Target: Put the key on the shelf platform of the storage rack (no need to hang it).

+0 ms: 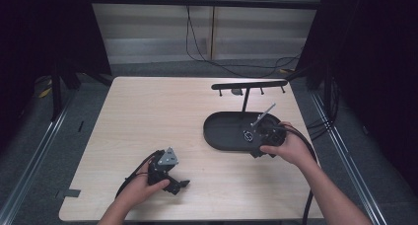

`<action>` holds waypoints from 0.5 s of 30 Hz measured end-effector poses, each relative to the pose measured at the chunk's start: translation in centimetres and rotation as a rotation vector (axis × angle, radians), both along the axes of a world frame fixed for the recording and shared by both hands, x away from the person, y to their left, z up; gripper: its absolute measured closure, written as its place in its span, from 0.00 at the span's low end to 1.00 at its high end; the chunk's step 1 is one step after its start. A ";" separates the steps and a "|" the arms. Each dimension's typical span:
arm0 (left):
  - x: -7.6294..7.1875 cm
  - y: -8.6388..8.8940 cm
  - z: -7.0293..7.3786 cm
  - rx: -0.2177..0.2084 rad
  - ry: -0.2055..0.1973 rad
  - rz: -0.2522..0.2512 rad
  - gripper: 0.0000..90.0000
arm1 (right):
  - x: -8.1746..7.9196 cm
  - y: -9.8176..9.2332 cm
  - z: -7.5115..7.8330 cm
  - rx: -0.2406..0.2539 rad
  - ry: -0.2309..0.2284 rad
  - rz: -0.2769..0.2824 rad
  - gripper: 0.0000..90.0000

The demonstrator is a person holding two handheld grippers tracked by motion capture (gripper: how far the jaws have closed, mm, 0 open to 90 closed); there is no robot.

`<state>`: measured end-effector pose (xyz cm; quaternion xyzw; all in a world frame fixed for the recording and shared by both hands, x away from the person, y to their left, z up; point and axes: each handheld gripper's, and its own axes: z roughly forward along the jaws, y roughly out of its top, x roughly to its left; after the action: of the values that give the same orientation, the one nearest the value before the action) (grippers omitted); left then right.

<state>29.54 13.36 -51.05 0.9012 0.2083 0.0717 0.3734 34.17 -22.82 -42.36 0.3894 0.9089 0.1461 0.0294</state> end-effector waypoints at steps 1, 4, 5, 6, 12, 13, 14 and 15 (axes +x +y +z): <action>0.0 0.0 0.0 0.000 0.000 0.000 0.00 | -0.1 0.0 0.0 0.000 -0.005 0.003 0.31; 0.0 0.0 0.0 0.000 0.000 0.000 0.00 | -0.3 -0.1 -0.2 -0.002 0.004 0.004 0.32; 0.0 0.0 0.0 0.000 0.000 0.000 0.00 | -0.5 -0.1 -0.3 -0.003 0.006 0.007 0.32; 0.0 0.0 0.0 0.001 0.000 0.000 0.00 | -0.6 -0.1 -0.4 -0.012 0.005 0.009 0.32; 0.0 0.0 0.0 0.001 0.000 0.000 0.00 | -1.3 -0.3 -0.6 0.003 0.006 0.008 0.32; 0.0 0.0 0.0 0.001 -0.001 -0.001 0.00 | -1.3 -0.4 -0.6 0.004 0.005 0.013 0.32; 0.0 0.0 0.0 0.001 0.000 0.000 0.00 | -1.5 -0.4 -0.7 0.004 0.003 0.014 0.32; 0.0 0.0 0.0 0.000 0.000 0.000 0.00 | -1.5 -0.5 -0.7 0.005 0.006 0.010 0.32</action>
<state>29.55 13.36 -51.05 0.9013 0.2080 0.0718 0.3732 32.63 -23.27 -43.09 0.3853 0.9106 0.1472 0.0249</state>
